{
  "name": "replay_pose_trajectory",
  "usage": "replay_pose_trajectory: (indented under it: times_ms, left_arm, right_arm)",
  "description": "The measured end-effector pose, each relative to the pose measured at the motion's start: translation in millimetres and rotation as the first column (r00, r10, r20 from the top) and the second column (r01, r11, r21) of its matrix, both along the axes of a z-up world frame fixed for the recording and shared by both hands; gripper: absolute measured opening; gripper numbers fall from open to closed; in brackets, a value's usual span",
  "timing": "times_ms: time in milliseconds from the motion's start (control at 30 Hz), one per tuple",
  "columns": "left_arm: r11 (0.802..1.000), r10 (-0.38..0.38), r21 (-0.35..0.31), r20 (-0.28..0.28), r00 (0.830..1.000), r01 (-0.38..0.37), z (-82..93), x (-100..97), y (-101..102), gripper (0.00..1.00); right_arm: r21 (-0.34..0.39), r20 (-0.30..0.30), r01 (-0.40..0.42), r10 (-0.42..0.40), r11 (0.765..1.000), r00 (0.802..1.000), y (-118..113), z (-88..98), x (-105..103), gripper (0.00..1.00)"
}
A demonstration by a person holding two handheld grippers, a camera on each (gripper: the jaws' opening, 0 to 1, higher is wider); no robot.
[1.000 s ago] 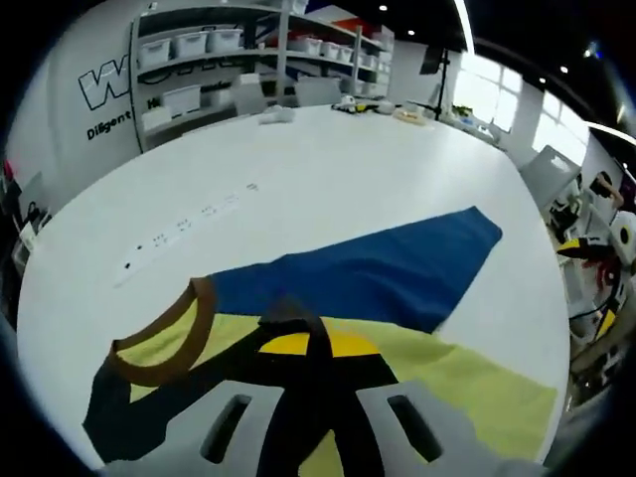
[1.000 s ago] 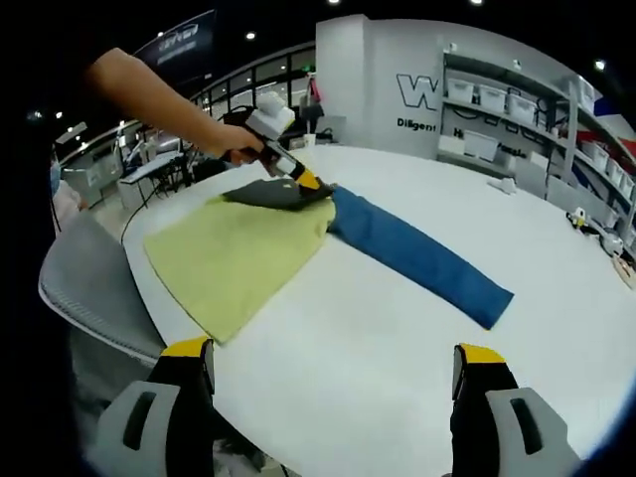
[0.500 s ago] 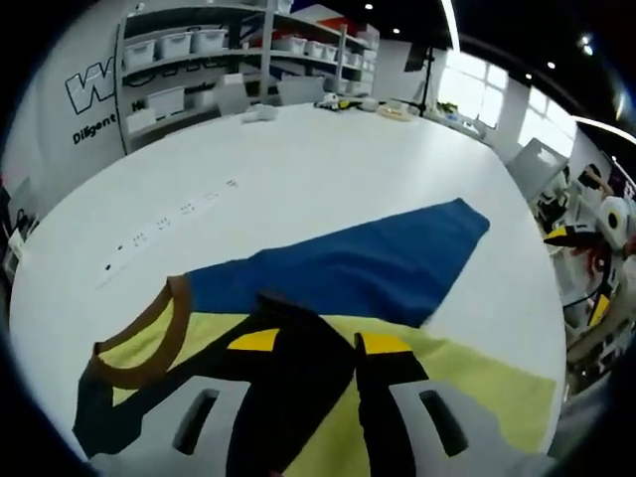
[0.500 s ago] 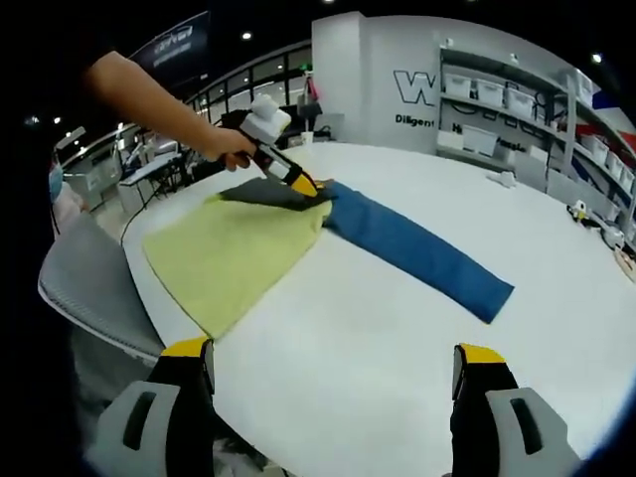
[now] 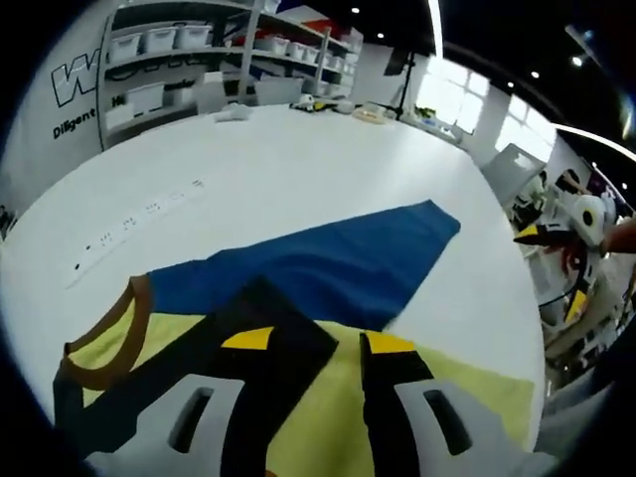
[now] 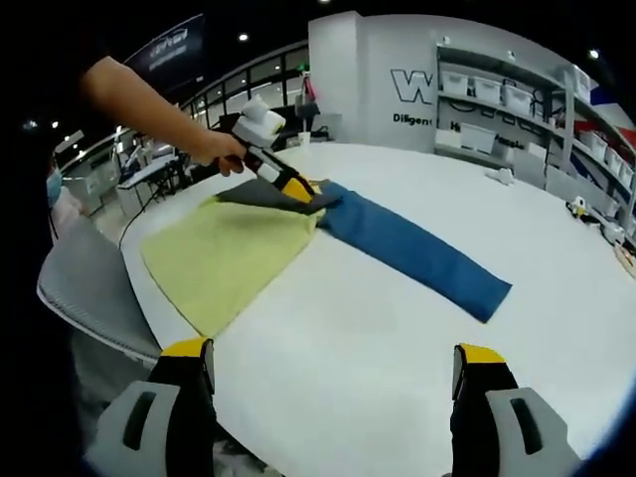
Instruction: Fold the garment on the visible template until the final outline fits inside the template.
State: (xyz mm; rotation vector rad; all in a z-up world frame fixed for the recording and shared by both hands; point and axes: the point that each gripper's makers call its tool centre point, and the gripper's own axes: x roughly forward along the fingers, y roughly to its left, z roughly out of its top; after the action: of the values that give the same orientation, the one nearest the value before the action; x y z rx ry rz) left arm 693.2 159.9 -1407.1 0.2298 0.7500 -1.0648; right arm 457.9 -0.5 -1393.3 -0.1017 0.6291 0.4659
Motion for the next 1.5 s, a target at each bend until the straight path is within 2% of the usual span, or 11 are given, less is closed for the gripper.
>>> replay_pose_trajectory:
  times_ms: [300,400,500,567,667,733,967,1167,1300,1400,1500]
  left_arm:
    - [1.000,0.005,0.010,0.025,1.000,-0.005,6.2,3.3,8,0.41]
    - [1.000,-0.012,0.009,0.040,0.999,0.012,9.6,0.0,8,0.50]
    - [0.999,-0.043,0.012,0.109,0.993,0.042,15.9,-0.9,8,0.66]
    - [0.999,-0.054,0.012,0.119,0.991,0.053,18.8,-5.1,10,0.75]
    - [0.995,-0.093,0.041,0.153,0.984,0.088,19.3,-8.7,15,0.82]
    - [0.993,-0.111,0.058,0.167,0.980,0.103,19.5,-9.9,18,0.87]
    - [0.992,-0.129,0.042,0.176,0.976,0.123,29.7,-16.4,24,0.99]
    - [0.988,-0.154,0.044,0.195,0.969,0.148,36.0,-21.4,33,0.99]
    - [0.983,-0.181,0.060,0.206,0.962,0.172,41.5,-30.8,39,0.99]
    - [0.983,-0.184,0.054,0.211,0.960,0.177,44.2,-30.3,42,0.99]
    - [0.982,-0.191,0.051,0.218,0.957,0.184,49.3,-33.5,46,0.99]
  right_arm:
    - [0.004,0.029,0.018,-0.019,1.000,0.999,-10,8.1,15,0.99]
    - [0.009,0.036,0.037,-0.038,0.999,0.999,-16,11.0,20,0.99]
    - [0.012,0.047,0.061,-0.062,0.998,0.997,-24,13.2,26,0.98]
    - [0.006,0.051,0.081,-0.081,0.997,0.995,-30,13.1,30,0.97]
    - [-0.005,0.064,0.091,-0.090,0.996,0.994,-34,12.8,36,0.96]
    - [-0.028,0.050,0.100,-0.099,0.995,0.994,-38,8.3,39,0.94]
    - [-0.049,0.061,0.092,-0.089,0.995,0.994,-42,10.7,54,0.90]
    - [-0.051,0.060,0.132,-0.129,0.990,0.990,-57,7.5,69,0.83]
    - [-0.039,0.036,0.168,-0.166,0.985,0.985,-66,-1.8,76,0.77]
    - [-0.042,0.025,0.174,-0.173,0.984,0.985,-69,-6.6,80,0.71]
    - [-0.047,0.009,0.195,-0.194,0.980,0.981,-74,-10.5,88,0.69]
